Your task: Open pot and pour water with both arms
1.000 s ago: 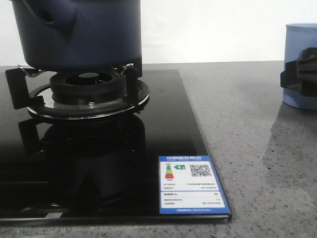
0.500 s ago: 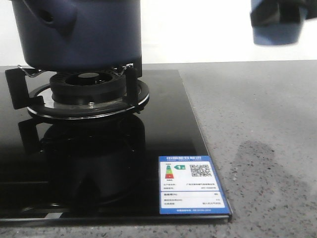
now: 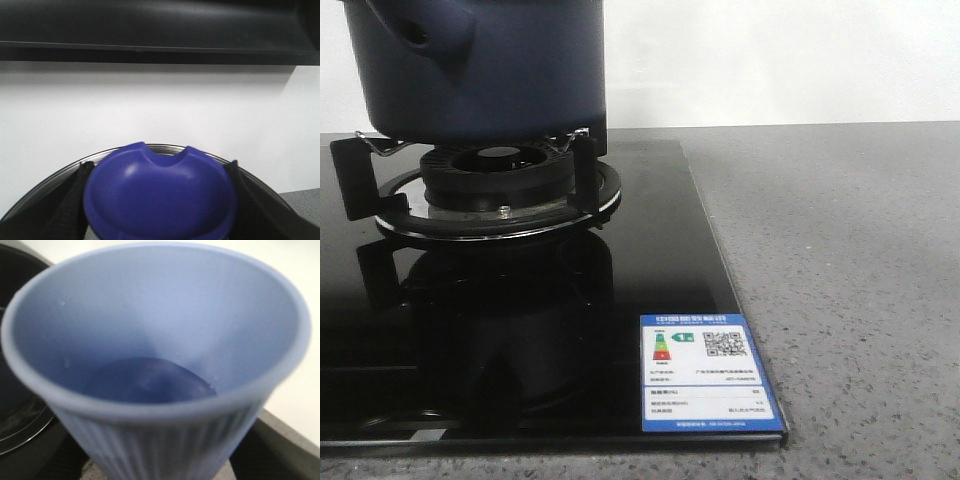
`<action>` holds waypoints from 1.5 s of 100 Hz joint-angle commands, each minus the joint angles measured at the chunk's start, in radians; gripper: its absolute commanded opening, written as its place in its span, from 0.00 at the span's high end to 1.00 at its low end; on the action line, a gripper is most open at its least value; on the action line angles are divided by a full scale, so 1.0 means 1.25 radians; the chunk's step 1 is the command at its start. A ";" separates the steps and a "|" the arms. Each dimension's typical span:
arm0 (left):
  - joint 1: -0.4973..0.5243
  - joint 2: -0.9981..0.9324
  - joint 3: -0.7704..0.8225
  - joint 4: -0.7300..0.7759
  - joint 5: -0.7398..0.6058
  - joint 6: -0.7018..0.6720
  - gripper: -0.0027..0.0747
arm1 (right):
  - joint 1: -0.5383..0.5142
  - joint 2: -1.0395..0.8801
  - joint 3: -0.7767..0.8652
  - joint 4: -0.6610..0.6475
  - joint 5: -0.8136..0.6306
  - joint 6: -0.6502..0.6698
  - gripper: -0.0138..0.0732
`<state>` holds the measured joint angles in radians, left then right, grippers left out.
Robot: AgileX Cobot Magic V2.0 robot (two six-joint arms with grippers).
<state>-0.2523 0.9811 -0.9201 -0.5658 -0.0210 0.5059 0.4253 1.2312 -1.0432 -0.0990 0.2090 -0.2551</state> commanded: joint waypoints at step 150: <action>0.003 -0.015 -0.030 0.002 -0.061 -0.001 0.48 | 0.205 0.257 -0.318 -0.926 0.104 -0.006 0.43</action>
<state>-0.2523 0.9811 -0.9201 -0.5658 -0.0088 0.5059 0.6776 1.5960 -1.3979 -1.1509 0.3888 -0.2605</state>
